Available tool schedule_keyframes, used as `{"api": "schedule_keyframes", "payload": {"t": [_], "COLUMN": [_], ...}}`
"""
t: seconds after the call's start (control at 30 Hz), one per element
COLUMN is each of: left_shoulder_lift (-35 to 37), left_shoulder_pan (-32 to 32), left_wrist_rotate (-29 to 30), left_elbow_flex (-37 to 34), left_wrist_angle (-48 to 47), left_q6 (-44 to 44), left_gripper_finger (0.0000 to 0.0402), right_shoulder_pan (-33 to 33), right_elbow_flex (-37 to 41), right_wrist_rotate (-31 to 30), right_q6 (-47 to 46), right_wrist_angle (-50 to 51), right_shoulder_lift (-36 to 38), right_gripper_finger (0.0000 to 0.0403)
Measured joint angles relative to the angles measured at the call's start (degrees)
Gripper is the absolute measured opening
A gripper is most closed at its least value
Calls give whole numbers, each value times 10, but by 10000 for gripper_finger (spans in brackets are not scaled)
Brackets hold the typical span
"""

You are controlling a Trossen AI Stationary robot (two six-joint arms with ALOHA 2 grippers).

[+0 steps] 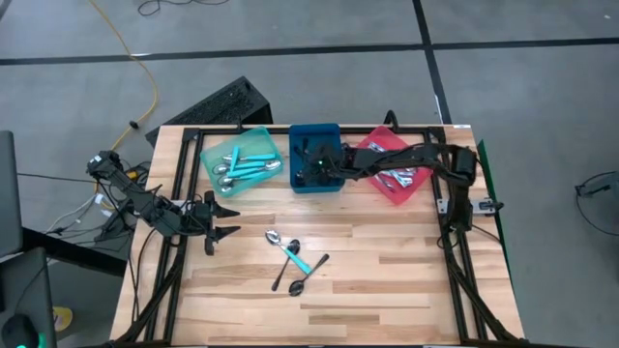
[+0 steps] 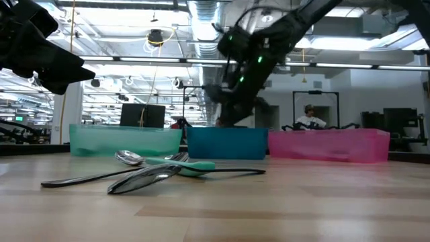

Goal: Sort silverware by color (type)
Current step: Put the blue spoon into the light blue bin

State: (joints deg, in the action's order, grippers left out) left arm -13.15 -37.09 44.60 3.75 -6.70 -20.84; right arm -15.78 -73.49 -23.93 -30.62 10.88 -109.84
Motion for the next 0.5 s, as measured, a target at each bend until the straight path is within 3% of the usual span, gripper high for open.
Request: {"api": "schedule_keyframes", "payload": {"t": [0.27,0.5], "left_shoulder_lift": [-1,-5], "left_shoulder_pan": [0,0], "left_wrist_rotate": [-1,3], "left_elbow_flex": [0,0], "left_wrist_angle": [0,0], "left_q6": [-3,-3], "left_gripper_finger": [194,194], "right_shoulder_pan": [41,115], "right_elbow_flex": [-24,-23], "right_wrist_rotate": [61,61], "right_q6": [82,87], "right_wrist_angle": [24,2], "right_shoulder_lift": [56,73], "right_gripper_finger": [131,131]}}
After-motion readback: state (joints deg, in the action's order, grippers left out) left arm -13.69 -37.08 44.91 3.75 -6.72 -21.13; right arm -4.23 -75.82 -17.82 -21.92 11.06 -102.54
